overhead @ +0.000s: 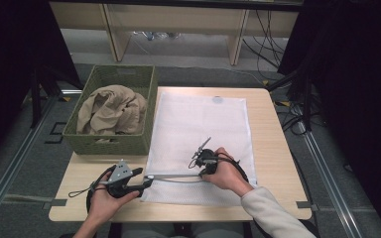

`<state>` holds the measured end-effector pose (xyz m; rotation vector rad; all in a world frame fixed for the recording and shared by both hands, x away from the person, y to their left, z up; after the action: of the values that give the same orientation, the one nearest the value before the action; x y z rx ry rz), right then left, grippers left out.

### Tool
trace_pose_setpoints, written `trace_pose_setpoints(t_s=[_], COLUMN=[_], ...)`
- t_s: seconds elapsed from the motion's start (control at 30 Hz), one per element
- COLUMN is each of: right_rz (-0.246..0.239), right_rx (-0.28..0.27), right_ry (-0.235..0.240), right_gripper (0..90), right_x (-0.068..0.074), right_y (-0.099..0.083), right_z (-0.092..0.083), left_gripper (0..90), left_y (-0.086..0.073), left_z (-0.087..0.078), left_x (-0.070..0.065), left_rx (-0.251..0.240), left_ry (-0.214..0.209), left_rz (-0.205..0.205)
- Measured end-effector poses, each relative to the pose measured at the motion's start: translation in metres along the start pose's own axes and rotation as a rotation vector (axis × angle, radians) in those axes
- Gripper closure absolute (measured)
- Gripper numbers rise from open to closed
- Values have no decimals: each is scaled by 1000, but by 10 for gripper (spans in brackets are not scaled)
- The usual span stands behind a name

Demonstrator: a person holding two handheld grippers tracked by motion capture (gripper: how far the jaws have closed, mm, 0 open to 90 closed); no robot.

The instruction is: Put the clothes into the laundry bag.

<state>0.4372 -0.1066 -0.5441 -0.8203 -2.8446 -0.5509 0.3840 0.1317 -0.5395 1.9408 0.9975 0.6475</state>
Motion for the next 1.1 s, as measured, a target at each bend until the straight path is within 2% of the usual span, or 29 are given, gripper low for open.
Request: trace_pose_setpoints(t_s=[0.07,0.17,0.33,0.4,0.43,0.47,0.57,0.6,0.63,0.67,0.73,0.77,0.83,0.87,0.9,0.97,1.0,1.03,1.1], right_rz=[21,6,0,17,6,-1,6,24,11,20,9,13,20,6,12,22,41,12,42], right_rx=[-13,-41,-59,-73,-81,-94,-139,-154,-166,-182,-214,-228,-244,-260,-268,-298,-300,-305,-322], right_ry=[5,-7,-16,-22,-31,-32,-52,-54,-63,-69,-73,-85,-78,-87,-88,-93,-97,-98,-96], right_gripper=[885,885,886,886,887,887,888,888,889,889,890,890,890,890,890,890,890,890,890], right_x=[1,0,-1,1,0,0,-1,1,0,0,1,1,3,1,2,2,3,2,4], right_y=[1,4,6,7,8,10,14,15,16,18,22,23,26,28,29,32,32,34,37], right_z=[-3,-8,-10,-13,-15,-18,-27,-29,-32,-35,-40,-42,-46,-48,-50,-52,-55,-56,-57], left_gripper=[413,412,412,413,413,413,414,414,415,416,416,416,417,418,418,419,419,419,419], left_y=[0,1,1,2,2,2,3,3,4,4,5,4,5,6,6,7,6,7,7], left_z=[0,0,0,0,0,0,-1,-2,-1,-1,-2,-2,-3,-3,-3,-3,-3,-3,-3], left_x=[0,-1,-1,-1,0,-1,1,0,-1,-2,-1,1,-1,-1,-1,-2,0,-1,-2], left_rx=[-1,-12,-14,-16,-18,-16,-21,-20,-31,-32,-35,-28,-43,-44,-49,-55,-51,-53,-59], left_ry=[3,-5,-4,-8,-6,-4,5,5,-1,-3,4,8,4,6,-2,1,10,6,4], left_rz=[-2,-17,-8,-11,-9,-23,-3,-23,-34,-36,-34,-14,-27,-35,-28,-45,-20,-33,-36])
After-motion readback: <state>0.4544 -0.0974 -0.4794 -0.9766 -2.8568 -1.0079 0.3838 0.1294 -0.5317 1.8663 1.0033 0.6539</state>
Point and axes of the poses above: each handheld gripper's, and its own axes: z roughly forward along the jaws, y roughly out of its top, x roughly to its left, the point moved 7 cm from there along z, roughly forward along the jaws, and after that the axes turned 13 degrees about y, right-handed, at the moved point
